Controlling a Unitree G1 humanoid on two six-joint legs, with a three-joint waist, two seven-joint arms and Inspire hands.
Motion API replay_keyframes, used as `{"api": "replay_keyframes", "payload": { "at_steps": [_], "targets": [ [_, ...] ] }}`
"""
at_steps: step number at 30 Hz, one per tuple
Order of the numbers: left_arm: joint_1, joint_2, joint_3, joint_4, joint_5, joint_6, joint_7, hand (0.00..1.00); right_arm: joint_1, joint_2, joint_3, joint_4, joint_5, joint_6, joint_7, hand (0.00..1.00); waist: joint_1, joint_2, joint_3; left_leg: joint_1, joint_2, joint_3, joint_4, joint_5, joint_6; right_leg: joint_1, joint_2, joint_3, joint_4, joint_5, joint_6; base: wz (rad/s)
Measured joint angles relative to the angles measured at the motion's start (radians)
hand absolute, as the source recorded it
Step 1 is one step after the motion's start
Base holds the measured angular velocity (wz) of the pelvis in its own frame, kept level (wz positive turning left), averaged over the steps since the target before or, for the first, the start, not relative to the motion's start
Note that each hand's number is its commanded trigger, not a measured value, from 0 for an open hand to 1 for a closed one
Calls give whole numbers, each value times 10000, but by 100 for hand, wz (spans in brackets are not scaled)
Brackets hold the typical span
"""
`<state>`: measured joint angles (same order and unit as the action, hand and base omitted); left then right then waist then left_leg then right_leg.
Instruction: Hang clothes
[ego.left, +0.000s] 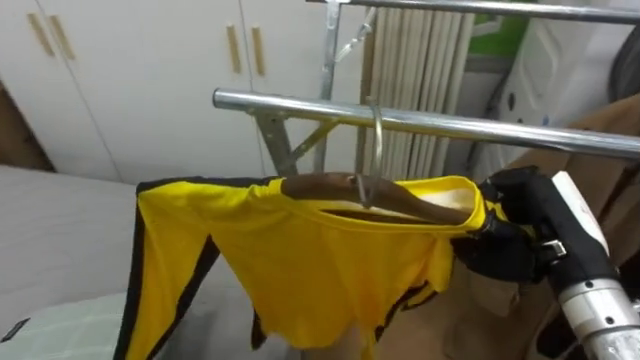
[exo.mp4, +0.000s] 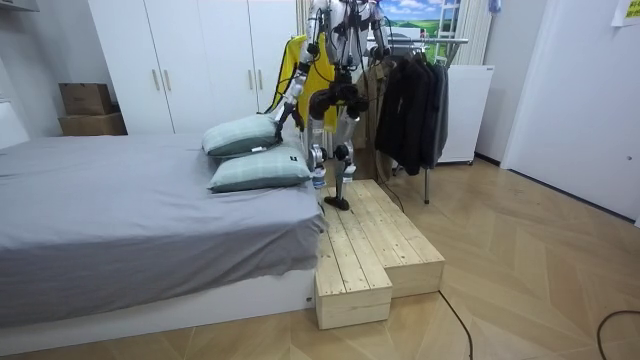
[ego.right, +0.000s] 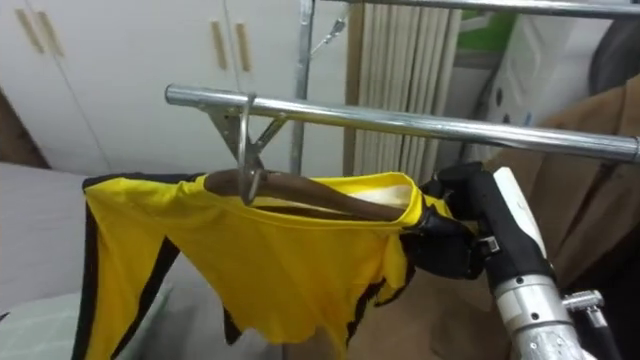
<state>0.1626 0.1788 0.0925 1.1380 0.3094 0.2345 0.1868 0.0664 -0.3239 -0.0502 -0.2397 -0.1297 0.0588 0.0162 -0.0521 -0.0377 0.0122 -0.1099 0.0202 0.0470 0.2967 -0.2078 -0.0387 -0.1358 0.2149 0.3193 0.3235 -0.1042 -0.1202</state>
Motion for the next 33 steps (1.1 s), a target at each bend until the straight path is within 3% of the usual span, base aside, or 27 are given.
{"api": "replay_keyframes", "payload": {
  "at_steps": [2, 3, 5, 6, 7, 9, 10, 12, 16, 18, 22, 26, 28, 33],
  "targets": [
    [-111, -68, -13, -4, -6, -85, 0, 0, 2, -2, -1, 0, 0, 79, -27, 100, -3, 59, -13, 76, 8, 47, -146, 473, 202, 8, 85, 245, -129, 16, 92, -40],
    [-118, -72, -172, -1, -6, -110, 1, 0, 32, 31, 14, 0, -1, 94, -52, 100, 30, 39, 16, 205, 11, 198, -262, 560, 254, 5, 65, 375, -251, 11, 306, -41],
    [-104, -87, -445, 21, -6, -112, 1, 0, 32, 30, 12, -31, -1, 96, -57, 100, 174, 28, 12, 337, 34, 585, -401, 517, 386, -57, -118, 172, -352, -11, 429, -51],
    [-100, -96, -682, 105, -12, -112, 0, 0, 25, 32, 11, -59, -3, 96, -69, 100, 307, 43, 15, 426, 60, 861, -420, 450, 476, -194, -405, -512, -285, -144, 604, -61],
    [-84, -99, -872, 230, -39, -112, 0, 0, -12, 51, 17, -59, 4, 96, -68, 100, 429, 47, 19, 543, 85, 1115, -446, 371, 542, -331, -872, -1621, -239, -292, 767, -62],
    [-18, -99, -971, 308, -145, -112, -24, 0, -88, 55, 16, -63, -18, 96, -78, 100, 616, 13, 18, 689, 104, 1526, -446, 215, 558, -528, -1373, -2734, -11, -465, 909, -63],
    [10, -99, -1005, 381, -319, -114, -57, 0, -90, 55, 17, -70, 17, 96, -107, 100, 637, -13, 16, 776, 100, 1692, -445, 133, 554, -547, -1412, -2796, 67, -505, 890, -49],
    [15, -97, -1006, 502, -430, -116, -144, 0, -93, 54, 46, -70, 46, 96, -104, 100, 636, -19, 20, 866, 89, 1811, -525, 74, 523, -527, -1305, -2532, 66, -506, 840, -31],
    [76, -82, -926, 782, -471, -139, -247, 0, -104, 45, 474, 26, 125, 95, 20, 100, 813, -12, 43, 1253, 204, 2456, -747, -58, 388, -357, -995, -1871, -77, -208, 254, -47],
    [80, -80, -861, 781, -472, -162, -247, 0, -104, 44, 555, 25, 268, 84, 83, 100, 795, -39, 59, 1278, 236, 2528, -746, -118, 327, -316, -872, -1718, -184, -147, 195, -25],
    [19, -81, -772, 573, -324, -821, -209, 0, -102, 56, 579, -4, 534, 76, 89, 100, 593, -55, 47, 1321, 384, 2527, -753, -168, 224, -80, -707, -1599, -578, 18, 104, -4],
    [-276, -81, -737, 361, -306, -1164, 40, 0, -110, 47, 558, -99, 445, 76, 79, 100, 553, -72, 24, 1382, 448, 2512, -768, -185, 178, 80, -685, -1683, -737, 106, 27, -8],
    [-423, -88, -743, 242, -303, -1316, 217, 0, -112, 27, 557, -98, 438, 76, 84, 100, 559, -74, -47, 1427, 463, 2513, -761, -179, 173, 194, -680, -1668, -848, 126, -1, -4],
    [-359, -84, -736, -175, -306, -1677, 508, 0, -124, 23, 511, -102, 540, 76, 120, 100, 586, -78, -89, 1790, 468, 2572, -942, -179, 173, 477, -638, -1590, -1044, 128, -6, -8]
  ]
}}
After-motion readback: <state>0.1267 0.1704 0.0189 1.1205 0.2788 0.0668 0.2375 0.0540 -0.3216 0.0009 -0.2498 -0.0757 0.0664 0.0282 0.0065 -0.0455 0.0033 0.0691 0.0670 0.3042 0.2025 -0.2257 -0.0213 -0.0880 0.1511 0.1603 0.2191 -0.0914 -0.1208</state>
